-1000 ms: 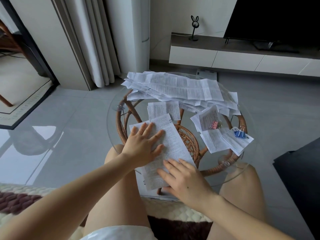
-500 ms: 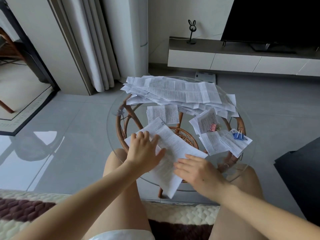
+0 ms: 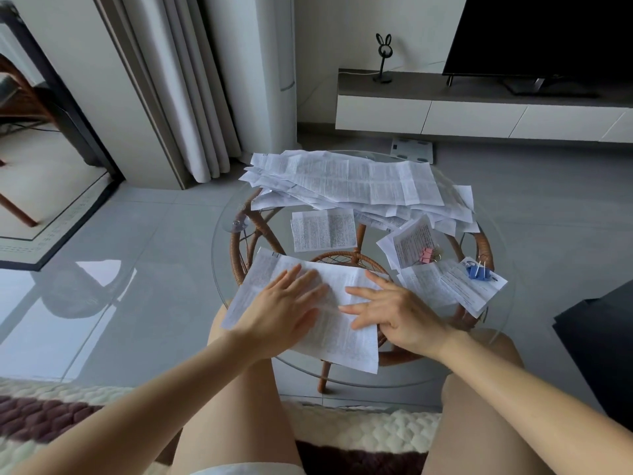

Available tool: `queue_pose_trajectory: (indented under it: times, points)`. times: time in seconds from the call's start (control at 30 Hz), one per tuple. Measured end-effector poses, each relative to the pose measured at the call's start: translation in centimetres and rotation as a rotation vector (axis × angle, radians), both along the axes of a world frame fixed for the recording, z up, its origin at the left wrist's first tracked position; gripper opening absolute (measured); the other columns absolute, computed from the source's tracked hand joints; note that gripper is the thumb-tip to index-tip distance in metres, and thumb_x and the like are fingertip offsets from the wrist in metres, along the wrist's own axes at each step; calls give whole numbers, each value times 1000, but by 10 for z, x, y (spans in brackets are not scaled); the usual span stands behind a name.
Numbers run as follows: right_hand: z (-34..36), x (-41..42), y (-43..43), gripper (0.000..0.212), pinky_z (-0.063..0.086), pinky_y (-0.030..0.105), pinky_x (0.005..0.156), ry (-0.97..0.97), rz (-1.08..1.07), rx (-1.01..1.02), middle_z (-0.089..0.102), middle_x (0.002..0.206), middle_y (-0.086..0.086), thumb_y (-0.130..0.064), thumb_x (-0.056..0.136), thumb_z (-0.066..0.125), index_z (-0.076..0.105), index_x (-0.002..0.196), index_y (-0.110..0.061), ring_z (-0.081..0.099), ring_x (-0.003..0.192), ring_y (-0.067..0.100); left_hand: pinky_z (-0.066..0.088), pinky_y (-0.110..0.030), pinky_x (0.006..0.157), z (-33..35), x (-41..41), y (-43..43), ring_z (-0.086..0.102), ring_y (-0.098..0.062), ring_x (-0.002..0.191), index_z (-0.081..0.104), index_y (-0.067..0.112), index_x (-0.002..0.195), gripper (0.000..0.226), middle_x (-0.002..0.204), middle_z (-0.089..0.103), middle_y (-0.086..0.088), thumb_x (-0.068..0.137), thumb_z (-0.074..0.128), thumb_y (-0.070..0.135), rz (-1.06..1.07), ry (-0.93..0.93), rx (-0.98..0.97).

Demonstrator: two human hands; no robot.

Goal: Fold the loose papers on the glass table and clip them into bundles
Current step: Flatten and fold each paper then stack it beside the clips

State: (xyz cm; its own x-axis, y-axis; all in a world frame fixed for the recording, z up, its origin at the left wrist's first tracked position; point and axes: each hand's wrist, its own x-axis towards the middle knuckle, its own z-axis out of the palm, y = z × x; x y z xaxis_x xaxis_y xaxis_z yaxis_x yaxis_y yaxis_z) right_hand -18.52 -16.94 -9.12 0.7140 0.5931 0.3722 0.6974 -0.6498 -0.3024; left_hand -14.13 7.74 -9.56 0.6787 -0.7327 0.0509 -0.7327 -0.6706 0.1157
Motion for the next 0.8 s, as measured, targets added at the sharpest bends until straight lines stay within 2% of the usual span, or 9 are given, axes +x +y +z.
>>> queue_pose_trajectory:
  times: [0.03,0.1,0.17,0.37,0.43,0.53,0.67,0.73,0.8]
  points:
    - [0,2,3,41,30,48,109,17,1,1,70,109,-4,8,75,45,77,84,-17,58,117,18,28,-53,111,-1,1,5,34,-36,137,49,20,138,55,146,42,-11,94,30,46,10,33,4]
    - [0,6,7,40,30,49,109,39,2,-4,70,108,-3,-2,79,39,76,85,-17,58,117,19,8,-48,119,-5,0,13,12,-26,146,29,31,148,63,156,21,-1,94,15,59,49,61,-17]
    - [2,7,8,40,29,50,108,44,-2,-22,70,107,-3,-5,80,39,76,86,-18,58,116,19,-7,-46,118,-9,-1,17,-4,-18,147,12,39,148,67,158,5,7,89,-2,68,90,64,-26]
    - [6,-15,0,47,35,54,105,7,-113,-43,70,108,-2,-8,73,34,77,89,-20,64,108,15,-6,-53,116,-11,-1,17,-2,-20,147,13,48,146,62,159,9,5,90,7,72,90,41,0]
    - [5,-26,13,42,37,49,105,-5,-150,-20,69,112,0,-10,77,39,76,95,-18,63,109,15,-6,-53,116,-11,-2,16,-3,-20,147,13,50,146,62,159,8,4,89,7,73,87,23,-10]
    - [-7,-36,40,37,36,36,109,63,-204,-59,62,127,3,-26,89,46,68,116,-14,57,119,18,-4,-52,115,-12,-3,16,4,-22,147,18,49,146,60,158,15,2,90,12,71,78,8,-43]
    - [-18,-39,46,49,21,35,111,177,-267,-154,46,143,2,-43,100,27,52,134,-19,40,134,17,-3,-51,115,-14,-1,18,7,-23,147,20,48,146,60,157,18,1,91,14,71,78,5,-48]
    - [-15,-38,42,57,18,36,112,211,-315,-232,39,148,2,-50,99,16,45,139,-22,33,138,17,-2,-52,115,-15,0,19,6,-23,147,19,48,146,61,158,17,1,91,12,72,85,5,-54]
    - [-9,-34,38,69,8,33,116,252,-387,-301,22,154,2,-63,93,7,32,146,-25,20,144,18,-4,-51,115,-14,0,19,3,-23,147,18,48,146,62,158,15,1,90,9,73,85,9,-44]
